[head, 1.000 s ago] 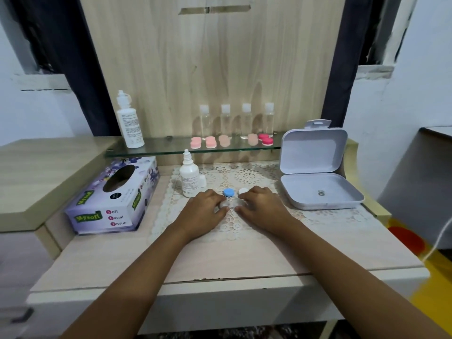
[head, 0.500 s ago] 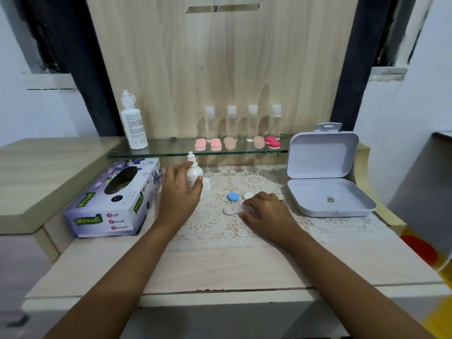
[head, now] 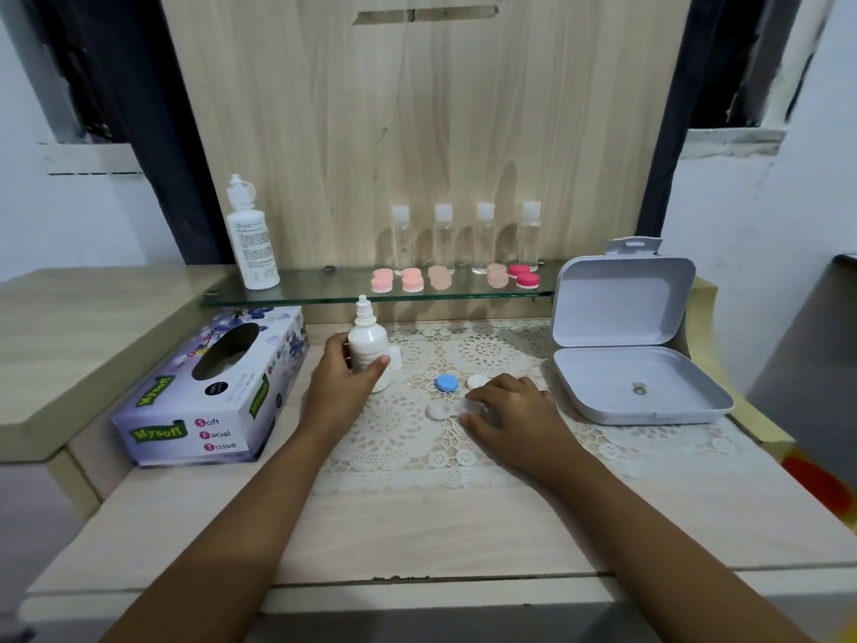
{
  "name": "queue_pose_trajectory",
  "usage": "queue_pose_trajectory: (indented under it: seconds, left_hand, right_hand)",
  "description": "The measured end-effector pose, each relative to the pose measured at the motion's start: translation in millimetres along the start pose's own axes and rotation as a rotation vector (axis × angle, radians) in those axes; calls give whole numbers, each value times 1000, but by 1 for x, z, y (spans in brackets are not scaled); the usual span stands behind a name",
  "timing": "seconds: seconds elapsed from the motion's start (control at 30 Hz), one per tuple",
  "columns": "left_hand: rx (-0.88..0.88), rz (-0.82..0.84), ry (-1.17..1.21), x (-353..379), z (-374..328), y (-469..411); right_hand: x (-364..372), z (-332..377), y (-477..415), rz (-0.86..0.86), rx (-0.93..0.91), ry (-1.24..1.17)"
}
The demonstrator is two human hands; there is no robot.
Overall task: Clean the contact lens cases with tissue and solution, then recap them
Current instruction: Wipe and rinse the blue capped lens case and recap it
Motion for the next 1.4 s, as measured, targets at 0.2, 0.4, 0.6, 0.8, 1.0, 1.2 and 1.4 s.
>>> queue_pose_trajectory:
  seconds: [0.2,0.4,0.6,0.8,1.0,1.2,1.4]
  left_hand:
    - [227,-11,-153,-7,-20,14]
    - [550,60,-448,-3,-32,41]
    - [773,81,-715,4,-33,47]
    - [833,75,-794,6,-32,46]
    - [873,49,-825,7,-36,47]
    - [939,-15,-830,5,-42,51]
    - [975,-43,-812,3,-47,54]
  right_hand:
    - [-1,0,1,4,3,-8]
    - [-1,0,1,13,16,-21]
    - [-1,-2,1,4,27,-44]
    - [-1,-2,2,9,23,-41]
    - [-1,-1,1,14,14,-38]
    - [-2,0,1,15,8,-45]
    - [-1,-1,2,11,11,-63]
Point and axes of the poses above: each hand's wrist, its own y-axis away from the middle knuckle, its own x-axis out of the palm, z = x × y, the point moved 7 cm from there along -y, towards the middle knuckle, and after that the axes turned 8 degrees about -x, right-handed, at the moved point
